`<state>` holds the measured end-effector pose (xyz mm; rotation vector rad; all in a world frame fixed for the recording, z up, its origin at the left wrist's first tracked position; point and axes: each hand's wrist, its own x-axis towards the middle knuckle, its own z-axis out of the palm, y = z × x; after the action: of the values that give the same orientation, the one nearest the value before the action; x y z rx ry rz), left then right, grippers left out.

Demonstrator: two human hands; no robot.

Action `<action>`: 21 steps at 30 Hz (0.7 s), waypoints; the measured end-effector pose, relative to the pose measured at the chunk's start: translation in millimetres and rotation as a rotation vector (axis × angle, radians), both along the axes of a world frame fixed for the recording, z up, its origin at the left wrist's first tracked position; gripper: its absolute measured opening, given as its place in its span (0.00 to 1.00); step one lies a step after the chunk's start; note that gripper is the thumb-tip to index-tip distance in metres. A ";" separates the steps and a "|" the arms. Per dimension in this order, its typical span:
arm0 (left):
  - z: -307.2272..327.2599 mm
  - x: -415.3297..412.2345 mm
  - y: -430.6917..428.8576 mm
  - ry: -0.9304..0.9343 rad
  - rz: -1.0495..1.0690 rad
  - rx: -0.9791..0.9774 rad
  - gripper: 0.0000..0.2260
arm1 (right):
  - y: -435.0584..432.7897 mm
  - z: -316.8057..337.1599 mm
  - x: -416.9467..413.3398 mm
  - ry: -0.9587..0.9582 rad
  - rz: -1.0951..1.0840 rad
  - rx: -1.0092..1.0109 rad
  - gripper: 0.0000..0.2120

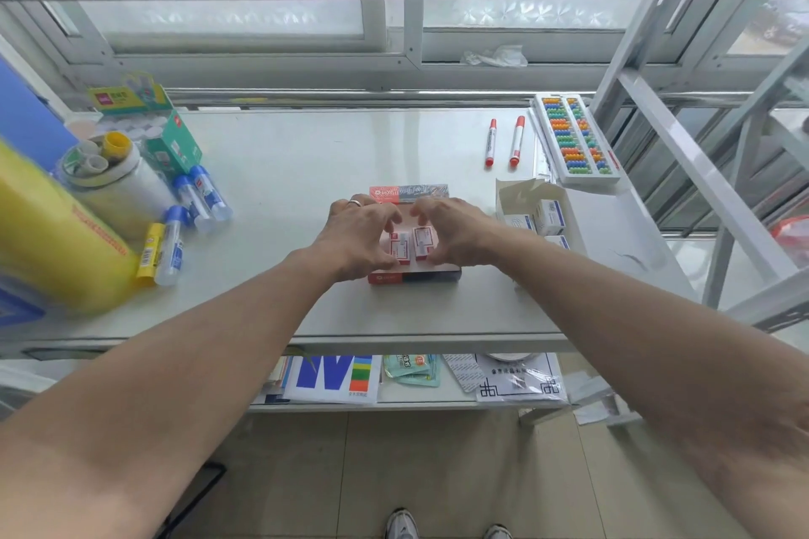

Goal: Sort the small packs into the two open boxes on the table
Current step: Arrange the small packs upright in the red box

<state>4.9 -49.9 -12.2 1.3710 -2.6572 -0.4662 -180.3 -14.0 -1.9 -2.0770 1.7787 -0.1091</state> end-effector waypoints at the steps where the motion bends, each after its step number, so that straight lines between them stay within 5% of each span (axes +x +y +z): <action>1: -0.8 -0.7 0.7 0.009 -0.003 0.003 0.26 | 1.3 -0.8 -1.0 0.002 -0.001 -0.003 0.36; 21: -2.3 -3.2 0.9 0.019 0.006 0.007 0.30 | 7.5 -6.6 0.9 -0.065 -0.045 -0.052 0.33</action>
<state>1.7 -49.0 -14.4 1.3693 -2.6385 -0.4861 -179.5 -6.5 -8.5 -2.0452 1.8022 -0.2356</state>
